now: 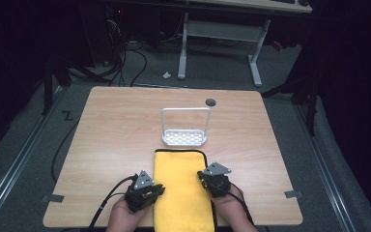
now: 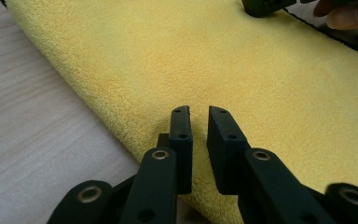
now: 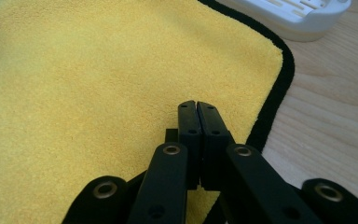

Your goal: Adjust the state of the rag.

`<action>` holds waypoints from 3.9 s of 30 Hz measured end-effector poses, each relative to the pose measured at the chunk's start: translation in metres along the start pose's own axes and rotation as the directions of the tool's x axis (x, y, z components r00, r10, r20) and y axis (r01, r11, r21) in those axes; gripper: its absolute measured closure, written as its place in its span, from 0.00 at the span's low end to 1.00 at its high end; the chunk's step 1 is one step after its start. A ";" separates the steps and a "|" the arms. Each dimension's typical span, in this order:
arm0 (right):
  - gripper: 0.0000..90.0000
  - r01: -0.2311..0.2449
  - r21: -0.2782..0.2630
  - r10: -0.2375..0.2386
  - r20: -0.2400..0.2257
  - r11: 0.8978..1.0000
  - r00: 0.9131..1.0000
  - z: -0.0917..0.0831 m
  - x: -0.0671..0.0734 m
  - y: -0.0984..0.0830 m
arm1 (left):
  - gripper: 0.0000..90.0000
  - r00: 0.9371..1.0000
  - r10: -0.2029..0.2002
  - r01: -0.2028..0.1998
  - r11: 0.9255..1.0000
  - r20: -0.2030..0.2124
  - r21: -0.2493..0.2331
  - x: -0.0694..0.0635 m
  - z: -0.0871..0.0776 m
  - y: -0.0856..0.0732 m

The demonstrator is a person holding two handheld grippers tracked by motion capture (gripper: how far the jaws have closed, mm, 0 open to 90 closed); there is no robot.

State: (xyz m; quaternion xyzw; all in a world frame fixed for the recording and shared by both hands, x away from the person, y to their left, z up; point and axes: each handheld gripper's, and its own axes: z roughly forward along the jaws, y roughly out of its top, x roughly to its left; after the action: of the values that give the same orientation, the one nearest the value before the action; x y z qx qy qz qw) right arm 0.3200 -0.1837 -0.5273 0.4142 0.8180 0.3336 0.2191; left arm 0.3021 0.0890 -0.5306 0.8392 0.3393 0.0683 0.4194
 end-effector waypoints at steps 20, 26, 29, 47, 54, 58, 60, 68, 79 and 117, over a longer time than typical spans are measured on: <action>0.96 0.031 -0.007 -0.031 -0.074 1.000 0.997 -0.031 0.015 -0.027 | 0.85 0.997 0.010 -0.013 0.999 0.070 0.038 -0.018 -0.012 -0.009; 0.96 0.031 -0.005 -0.031 -0.077 1.000 0.997 -0.031 0.014 -0.027 | 0.80 0.999 -0.005 0.005 1.000 0.049 0.000 -0.010 -0.016 -0.006; 0.96 0.032 -0.004 -0.033 -0.078 0.999 0.996 -0.031 0.014 -0.026 | 0.77 0.999 -0.039 0.040 0.999 0.035 -0.025 -0.001 -0.018 -0.006; 0.96 0.020 -0.008 -0.020 -0.084 1.000 0.996 -0.030 0.014 -0.026 | 0.51 0.966 -0.256 0.251 0.963 -0.044 -0.100 0.054 0.011 0.036; 0.96 0.021 -0.009 -0.022 -0.093 1.000 0.995 -0.029 0.012 -0.026 | 0.50 0.942 -0.331 0.326 0.942 -0.052 -0.081 0.063 0.031 0.038; 0.96 0.021 -0.010 -0.022 -0.092 1.000 0.995 -0.029 0.012 -0.026 | 0.61 0.941 -0.335 0.332 0.940 -0.037 -0.074 0.063 0.032 0.039; 0.96 0.020 -0.009 -0.021 -0.092 1.000 0.996 -0.029 0.012 -0.026 | 0.66 0.944 -0.328 0.325 0.943 -0.037 -0.070 0.063 0.033 0.038; 0.96 0.020 -0.010 -0.020 -0.092 1.000 0.996 -0.029 0.013 -0.026 | 0.87 0.952 -0.306 0.303 0.950 -0.024 -0.082 0.063 0.035 0.034; 0.77 -0.033 -0.047 0.031 -0.056 0.998 0.998 -0.028 0.006 -0.016 | 0.87 0.954 -0.299 0.295 0.951 -0.032 -0.090 0.060 0.034 0.032; 0.66 -0.157 0.007 0.157 -0.031 0.988 0.987 0.016 -0.022 0.009 | 0.85 0.951 -0.309 0.306 0.947 -0.023 -0.097 0.061 0.034 0.031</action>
State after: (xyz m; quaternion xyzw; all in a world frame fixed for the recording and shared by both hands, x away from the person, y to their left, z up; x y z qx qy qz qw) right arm 0.3471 -0.1916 -0.5293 0.4727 0.7868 0.3545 0.1784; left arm 0.3784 0.0918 -0.5394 0.7544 0.4702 0.0334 0.4568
